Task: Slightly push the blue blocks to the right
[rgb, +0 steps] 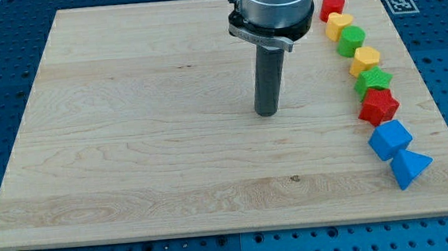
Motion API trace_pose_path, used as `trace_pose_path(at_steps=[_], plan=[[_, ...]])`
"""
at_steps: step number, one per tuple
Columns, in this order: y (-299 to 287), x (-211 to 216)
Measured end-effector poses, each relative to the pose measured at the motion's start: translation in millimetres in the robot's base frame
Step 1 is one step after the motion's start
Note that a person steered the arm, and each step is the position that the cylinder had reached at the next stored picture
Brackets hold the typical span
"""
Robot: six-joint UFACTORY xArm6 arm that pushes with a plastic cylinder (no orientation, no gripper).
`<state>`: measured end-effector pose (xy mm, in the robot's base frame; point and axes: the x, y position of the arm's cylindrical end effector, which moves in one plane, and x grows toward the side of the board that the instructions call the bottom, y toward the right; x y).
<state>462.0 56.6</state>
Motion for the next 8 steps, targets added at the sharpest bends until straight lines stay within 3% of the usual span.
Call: trace_pose_path(at_steps=[4, 5, 6, 8], plan=[[-5, -1], [7, -1], [59, 1], [96, 43]])
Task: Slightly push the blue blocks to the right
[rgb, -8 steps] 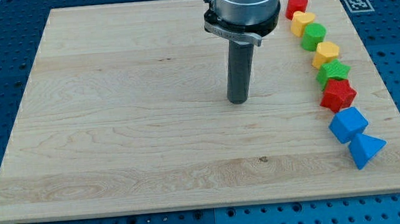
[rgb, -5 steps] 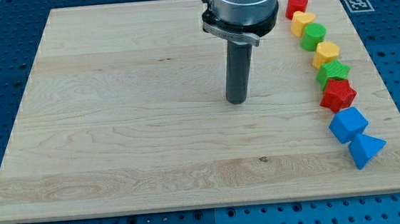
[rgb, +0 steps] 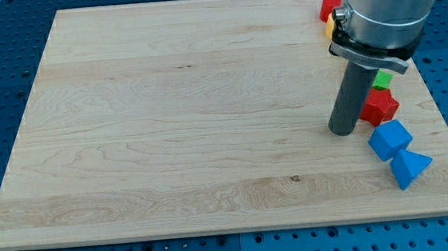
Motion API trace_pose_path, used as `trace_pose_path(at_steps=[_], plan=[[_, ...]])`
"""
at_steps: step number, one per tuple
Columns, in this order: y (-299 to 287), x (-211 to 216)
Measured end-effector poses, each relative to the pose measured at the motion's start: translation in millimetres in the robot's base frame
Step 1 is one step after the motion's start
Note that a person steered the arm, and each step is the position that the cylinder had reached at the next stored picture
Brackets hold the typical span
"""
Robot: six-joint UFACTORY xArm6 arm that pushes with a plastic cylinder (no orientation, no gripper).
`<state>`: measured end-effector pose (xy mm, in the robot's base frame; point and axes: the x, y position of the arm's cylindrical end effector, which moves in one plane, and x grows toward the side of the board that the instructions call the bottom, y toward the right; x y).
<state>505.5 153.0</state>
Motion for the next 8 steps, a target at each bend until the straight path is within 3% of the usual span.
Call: trace_pose_path(at_steps=[4, 8], plan=[[5, 64], [57, 74]])
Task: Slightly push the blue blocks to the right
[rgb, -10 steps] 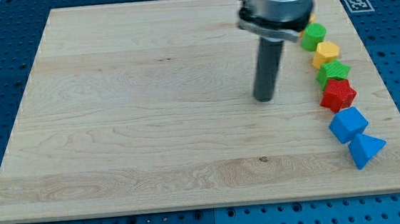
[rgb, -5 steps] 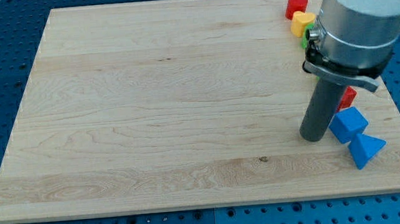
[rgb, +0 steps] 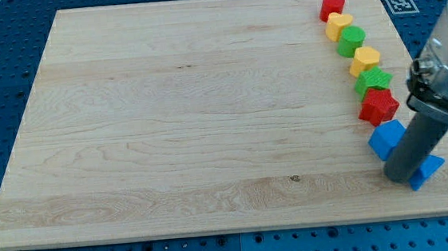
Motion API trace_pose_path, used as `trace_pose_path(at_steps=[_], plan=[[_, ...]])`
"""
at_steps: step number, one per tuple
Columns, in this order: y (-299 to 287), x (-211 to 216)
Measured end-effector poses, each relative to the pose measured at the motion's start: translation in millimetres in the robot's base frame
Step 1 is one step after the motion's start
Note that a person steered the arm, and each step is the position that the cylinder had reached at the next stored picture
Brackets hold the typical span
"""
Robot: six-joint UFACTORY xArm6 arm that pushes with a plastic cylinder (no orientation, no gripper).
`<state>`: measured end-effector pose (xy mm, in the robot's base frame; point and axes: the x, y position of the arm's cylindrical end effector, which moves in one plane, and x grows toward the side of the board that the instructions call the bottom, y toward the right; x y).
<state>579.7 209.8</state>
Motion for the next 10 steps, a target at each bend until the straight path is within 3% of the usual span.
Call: trace_pose_path(at_steps=[2, 5, 6, 10], plan=[[14, 5], [-46, -13], [-46, -36], [-3, -36]])
